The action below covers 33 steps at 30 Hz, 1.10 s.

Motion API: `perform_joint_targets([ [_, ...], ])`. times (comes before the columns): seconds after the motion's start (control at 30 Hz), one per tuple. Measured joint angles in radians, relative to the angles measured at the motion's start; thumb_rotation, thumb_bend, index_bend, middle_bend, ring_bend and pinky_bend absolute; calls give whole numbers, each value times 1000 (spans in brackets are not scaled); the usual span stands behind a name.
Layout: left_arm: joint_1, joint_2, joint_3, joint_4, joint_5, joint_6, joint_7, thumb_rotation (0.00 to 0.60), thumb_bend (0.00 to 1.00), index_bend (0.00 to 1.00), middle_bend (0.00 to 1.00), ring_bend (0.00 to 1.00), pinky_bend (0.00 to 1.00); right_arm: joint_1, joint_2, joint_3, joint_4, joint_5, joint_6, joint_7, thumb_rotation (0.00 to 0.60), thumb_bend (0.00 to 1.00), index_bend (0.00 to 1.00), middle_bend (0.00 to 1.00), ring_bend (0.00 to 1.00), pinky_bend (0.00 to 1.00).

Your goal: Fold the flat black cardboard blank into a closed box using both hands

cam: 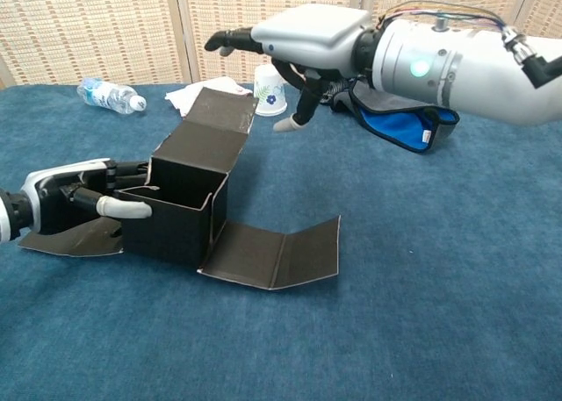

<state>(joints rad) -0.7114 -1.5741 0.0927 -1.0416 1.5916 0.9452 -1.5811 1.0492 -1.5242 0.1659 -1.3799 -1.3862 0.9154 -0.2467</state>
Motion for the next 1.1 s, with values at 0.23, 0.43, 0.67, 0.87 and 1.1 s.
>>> perform_joint_targets([
  [0.23, 10, 32, 4, -10, -2, 12, -63, 600, 91, 267, 267, 512, 720, -101, 46, -46, -35, -76, 128, 105, 600, 201, 0, 82, 707, 927],
  [0.43, 19, 80, 7, -14, 0, 27, -162, 600, 91, 264, 267, 510, 720, -211, 77, -113, -50, -148, 248, 179, 600, 185, 0, 82, 707, 927],
  [0.67, 27, 131, 9, -23, 5, 48, -268, 600, 91, 259, 267, 509, 720, -305, 23, -146, 17, -196, 369, 201, 600, 30, 0, 90, 704, 927],
  [0.87, 22, 158, 4, -61, 11, 58, -317, 600, 91, 256, 267, 509, 720, -345, -107, -135, 123, -204, 420, 160, 600, 0, 0, 71, 607, 924],
  [1.1, 8, 177, -4, -112, 13, 52, -313, 600, 91, 254, 267, 509, 720, -366, -291, -92, 252, -200, 467, 134, 600, 0, 0, 0, 505, 905],
])
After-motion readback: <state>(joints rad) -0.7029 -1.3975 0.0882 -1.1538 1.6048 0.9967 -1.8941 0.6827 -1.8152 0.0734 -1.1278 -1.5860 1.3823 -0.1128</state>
